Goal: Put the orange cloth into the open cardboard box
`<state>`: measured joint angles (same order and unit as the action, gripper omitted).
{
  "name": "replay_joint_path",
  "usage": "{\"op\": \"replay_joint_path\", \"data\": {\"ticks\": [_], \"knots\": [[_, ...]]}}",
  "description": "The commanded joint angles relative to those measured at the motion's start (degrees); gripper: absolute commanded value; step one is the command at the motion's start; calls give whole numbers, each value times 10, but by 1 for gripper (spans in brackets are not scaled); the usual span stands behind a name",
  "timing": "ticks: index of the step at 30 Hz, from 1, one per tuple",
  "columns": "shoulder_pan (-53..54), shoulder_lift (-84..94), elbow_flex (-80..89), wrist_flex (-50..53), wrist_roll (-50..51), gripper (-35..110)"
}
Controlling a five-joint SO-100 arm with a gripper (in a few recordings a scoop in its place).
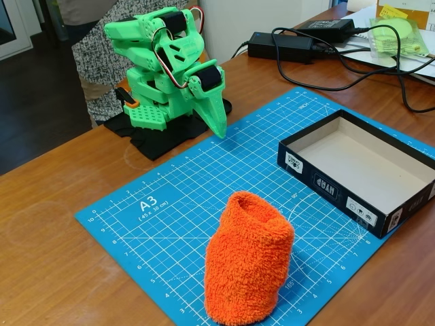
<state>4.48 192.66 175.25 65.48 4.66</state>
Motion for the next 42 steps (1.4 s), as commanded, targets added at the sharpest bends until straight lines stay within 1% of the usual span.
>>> {"op": "replay_joint_path", "data": {"ticks": [1,3,6,8,9,10,11,14,16,18,20,23,25,28,31,33,37,39,42], "knots": [[52,7,10,-17,-47,0],[60,7,10,-18,-40,1],[76,7,9,-29,-31,13],[91,7,10,-33,-28,15],[97,7,10,-34,-26,13],[101,7,10,-37,-24,4],[104,7,10,-39,-20,0],[92,7,14,-38,-29,1],[87,7,14,-37,-33,8],[91,7,12,-35,-37,6],[98,7,-5,-23,-62,6],[113,5,-62,9,-80,5],[120,-17,-98,0,-98,8],[144,-170,-202,-47,-109,9],[156,-365,-337,-57,-85,11],[161,-433,-387,-66,-72,16],[180,-548,-469,-84,-54,32],[187,-608,-517,-95,-56,34],[194,-729,-629,-77,-50,35]]}}
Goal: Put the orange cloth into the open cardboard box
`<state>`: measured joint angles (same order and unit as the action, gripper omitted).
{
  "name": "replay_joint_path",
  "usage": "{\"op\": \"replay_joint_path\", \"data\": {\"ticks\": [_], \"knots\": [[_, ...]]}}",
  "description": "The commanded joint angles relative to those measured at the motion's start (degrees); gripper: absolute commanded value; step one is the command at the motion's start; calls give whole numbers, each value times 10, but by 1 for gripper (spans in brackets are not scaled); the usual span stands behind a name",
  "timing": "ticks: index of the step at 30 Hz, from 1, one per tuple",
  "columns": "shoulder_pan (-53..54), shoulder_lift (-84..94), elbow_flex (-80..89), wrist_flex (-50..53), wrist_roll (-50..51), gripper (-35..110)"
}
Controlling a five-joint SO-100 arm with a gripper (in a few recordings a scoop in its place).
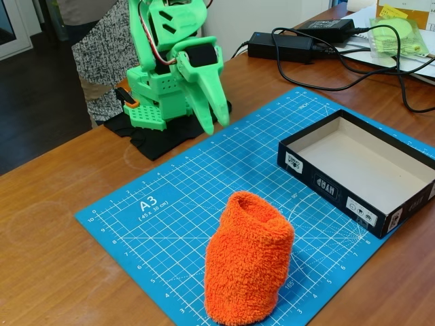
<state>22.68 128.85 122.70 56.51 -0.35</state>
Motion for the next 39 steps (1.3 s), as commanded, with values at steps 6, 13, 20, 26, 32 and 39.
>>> {"op": "replay_joint_path", "data": {"ticks": [6,13,20,26,32,39], "knots": [[34,-325,-313,64,11,37],[64,-527,-489,93,5,34],[62,-690,-702,155,3,34],[47,-820,-1044,347,14,33],[30,-811,-1142,383,9,32],[32,-1014,-1268,383,23,30]]}}
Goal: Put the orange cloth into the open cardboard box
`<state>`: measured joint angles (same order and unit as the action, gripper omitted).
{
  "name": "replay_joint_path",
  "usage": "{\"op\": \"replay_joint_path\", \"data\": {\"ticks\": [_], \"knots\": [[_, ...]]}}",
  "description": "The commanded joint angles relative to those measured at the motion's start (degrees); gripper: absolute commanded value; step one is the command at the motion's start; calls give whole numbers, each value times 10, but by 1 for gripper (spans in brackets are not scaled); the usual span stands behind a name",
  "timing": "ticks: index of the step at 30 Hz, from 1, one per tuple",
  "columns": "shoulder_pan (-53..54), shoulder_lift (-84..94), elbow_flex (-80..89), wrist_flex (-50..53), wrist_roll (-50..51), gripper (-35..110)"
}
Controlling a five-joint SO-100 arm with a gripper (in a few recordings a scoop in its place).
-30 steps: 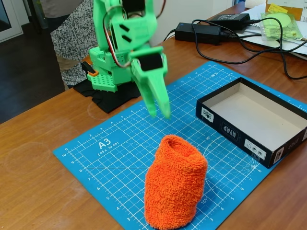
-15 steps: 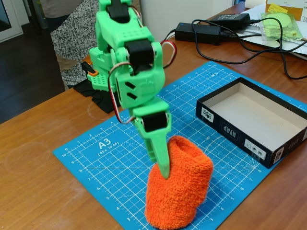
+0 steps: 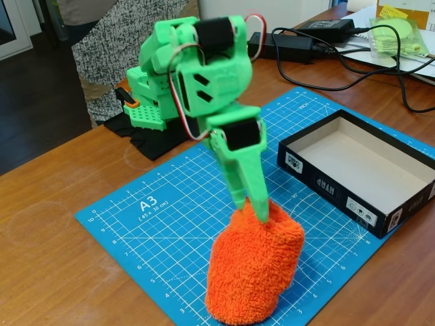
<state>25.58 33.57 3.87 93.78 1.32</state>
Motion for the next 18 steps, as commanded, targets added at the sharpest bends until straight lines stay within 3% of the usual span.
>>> {"op": "replay_joint_path", "data": {"ticks": [1,7,12,18], "knots": [[3,-94,-109,11,5,31],[-12,-193,-175,4,11,29],[-22,-200,-175,-1,20,0],[-26,-188,-175,11,18,0]]}}
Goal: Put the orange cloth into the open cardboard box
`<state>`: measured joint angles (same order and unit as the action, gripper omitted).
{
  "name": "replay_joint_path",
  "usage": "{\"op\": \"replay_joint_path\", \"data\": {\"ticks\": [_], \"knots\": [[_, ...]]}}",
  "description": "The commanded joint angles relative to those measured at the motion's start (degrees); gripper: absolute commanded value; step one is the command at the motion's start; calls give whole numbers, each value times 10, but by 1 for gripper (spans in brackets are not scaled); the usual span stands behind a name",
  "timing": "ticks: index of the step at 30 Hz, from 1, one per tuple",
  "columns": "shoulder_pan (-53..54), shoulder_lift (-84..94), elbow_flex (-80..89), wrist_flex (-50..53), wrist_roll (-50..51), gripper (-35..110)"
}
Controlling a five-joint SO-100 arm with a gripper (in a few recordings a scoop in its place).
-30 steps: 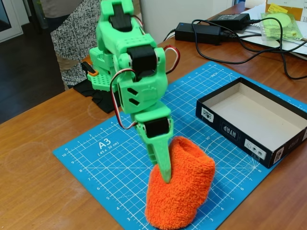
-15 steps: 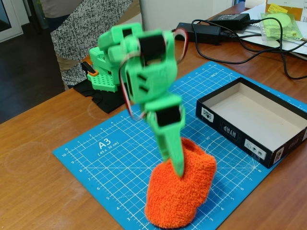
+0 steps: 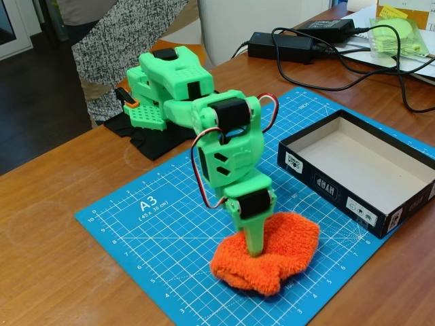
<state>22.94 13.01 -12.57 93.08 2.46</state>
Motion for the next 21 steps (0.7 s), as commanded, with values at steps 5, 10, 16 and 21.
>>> {"op": "replay_joint_path", "data": {"ticks": [5,10,16,21], "knots": [[-9,102,5,18,4,0],[-61,250,68,18,-7,0],[-195,388,133,18,-7,0],[-304,385,156,17,16,0]]}}
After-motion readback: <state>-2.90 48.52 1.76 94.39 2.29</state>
